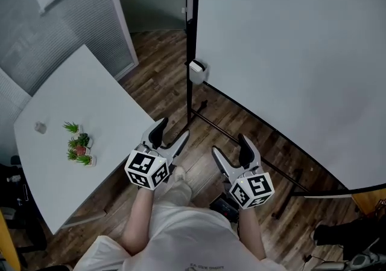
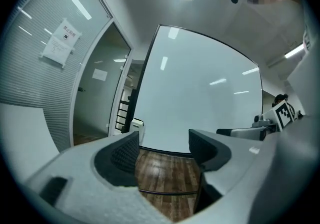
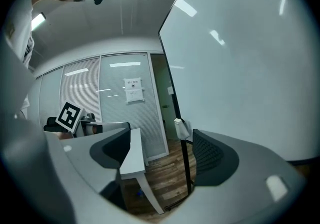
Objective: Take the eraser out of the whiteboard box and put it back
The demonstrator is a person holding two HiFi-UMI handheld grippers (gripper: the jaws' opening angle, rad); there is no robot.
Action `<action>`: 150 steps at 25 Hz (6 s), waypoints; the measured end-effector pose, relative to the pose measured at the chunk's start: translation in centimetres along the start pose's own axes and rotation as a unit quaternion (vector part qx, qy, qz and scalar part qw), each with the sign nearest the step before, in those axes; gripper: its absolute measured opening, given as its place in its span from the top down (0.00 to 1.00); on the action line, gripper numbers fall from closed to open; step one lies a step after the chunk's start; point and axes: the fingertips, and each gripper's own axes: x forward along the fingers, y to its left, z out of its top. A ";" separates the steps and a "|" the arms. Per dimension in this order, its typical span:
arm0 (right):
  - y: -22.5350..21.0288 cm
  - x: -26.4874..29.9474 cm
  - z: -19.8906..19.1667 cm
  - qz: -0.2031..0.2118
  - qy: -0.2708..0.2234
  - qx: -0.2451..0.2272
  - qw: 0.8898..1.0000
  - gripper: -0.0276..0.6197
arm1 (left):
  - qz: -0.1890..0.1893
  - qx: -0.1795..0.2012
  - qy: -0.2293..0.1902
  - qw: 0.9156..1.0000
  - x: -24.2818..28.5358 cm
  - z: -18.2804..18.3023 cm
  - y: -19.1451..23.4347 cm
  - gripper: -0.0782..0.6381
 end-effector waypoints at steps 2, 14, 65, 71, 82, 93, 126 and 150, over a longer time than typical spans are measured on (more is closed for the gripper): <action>-1.2 2.8 0.5 -0.009 0.001 0.003 1.000 0.37 | -0.012 0.009 0.009 1.000 2.7 0.5 1.8 0.45; -6.9 14.2 1.9 -0.063 0.013 0.012 0.998 0.37 | -0.067 0.013 0.036 0.997 14.8 2.3 10.4 0.44; -12.6 19.7 1.3 -0.084 0.021 0.021 0.996 0.38 | -0.097 0.104 0.045 0.989 24.9 0.8 11.7 0.42; -13.0 19.9 1.1 -0.085 0.024 0.025 0.996 0.38 | -0.093 0.117 0.043 0.988 25.5 0.9 11.7 0.45; -13.8 20.0 1.2 -0.092 0.030 0.026 0.995 0.39 | -0.094 0.121 0.047 0.987 26.3 0.4 11.6 0.48; -14.2 20.1 1.1 -0.091 0.033 0.027 0.995 0.39 | -0.089 0.138 0.041 0.986 26.7 0.6 11.4 0.50; -14.9 19.5 1.2 -0.092 0.032 0.031 0.995 0.42 | -0.082 0.132 0.038 0.987 27.0 0.5 11.5 0.52; -14.0 19.5 1.9 -0.092 0.025 0.026 0.995 0.42 | -0.088 0.116 0.039 0.988 26.4 1.0 11.8 0.52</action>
